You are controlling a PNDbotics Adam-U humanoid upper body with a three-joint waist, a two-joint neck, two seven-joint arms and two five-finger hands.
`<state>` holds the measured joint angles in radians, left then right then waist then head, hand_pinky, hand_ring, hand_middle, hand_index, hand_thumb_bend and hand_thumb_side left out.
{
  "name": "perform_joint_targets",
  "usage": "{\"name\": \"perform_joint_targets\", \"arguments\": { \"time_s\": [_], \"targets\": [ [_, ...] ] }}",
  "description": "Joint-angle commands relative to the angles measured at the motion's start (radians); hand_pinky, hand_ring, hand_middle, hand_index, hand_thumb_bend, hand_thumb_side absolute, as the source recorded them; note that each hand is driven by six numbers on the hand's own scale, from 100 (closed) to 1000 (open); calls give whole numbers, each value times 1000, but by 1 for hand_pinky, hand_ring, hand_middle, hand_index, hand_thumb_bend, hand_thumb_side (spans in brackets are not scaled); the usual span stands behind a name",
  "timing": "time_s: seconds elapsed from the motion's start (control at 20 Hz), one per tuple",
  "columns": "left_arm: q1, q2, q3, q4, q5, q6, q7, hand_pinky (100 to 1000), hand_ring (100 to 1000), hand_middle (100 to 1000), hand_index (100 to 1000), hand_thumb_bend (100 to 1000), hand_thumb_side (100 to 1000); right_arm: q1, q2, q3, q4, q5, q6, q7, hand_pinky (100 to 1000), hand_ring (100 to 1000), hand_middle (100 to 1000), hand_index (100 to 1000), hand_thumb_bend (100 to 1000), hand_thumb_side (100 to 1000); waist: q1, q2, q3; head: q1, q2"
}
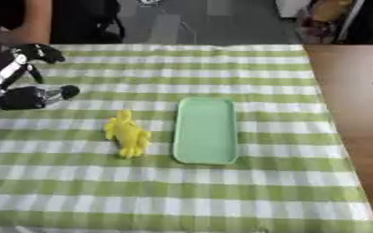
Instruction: Pick up objects on the table and place them in the box.
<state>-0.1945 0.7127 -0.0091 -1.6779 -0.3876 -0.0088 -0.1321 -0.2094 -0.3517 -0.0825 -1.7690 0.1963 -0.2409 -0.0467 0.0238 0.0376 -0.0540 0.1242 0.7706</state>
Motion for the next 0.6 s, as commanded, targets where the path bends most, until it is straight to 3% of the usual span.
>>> {"name": "perform_joint_targets", "arguments": {
  "time_s": [0.05,0.55,0.6],
  "targets": [
    [-10,44,0,-22,1,-1,-14,501,750,816,797,711,662,-8,-22,-2,-22,-1,0,2,696,761,784,893,100,799,1,-11,-3,11,-1],
    [-38,59,-18,-18,-14,3,-55,505,747,817,805,733,691,-7,-21,-2,-21,-1,0,2,696,761,784,893,100,798,1,-13,-5,10,-1],
    [-50,62,-26,-16,-22,4,-67,596,755,809,811,802,721,-7,-21,-2,-21,-1,0,2,696,761,783,893,100,799,1,-14,-6,11,-1]
  ]
}}
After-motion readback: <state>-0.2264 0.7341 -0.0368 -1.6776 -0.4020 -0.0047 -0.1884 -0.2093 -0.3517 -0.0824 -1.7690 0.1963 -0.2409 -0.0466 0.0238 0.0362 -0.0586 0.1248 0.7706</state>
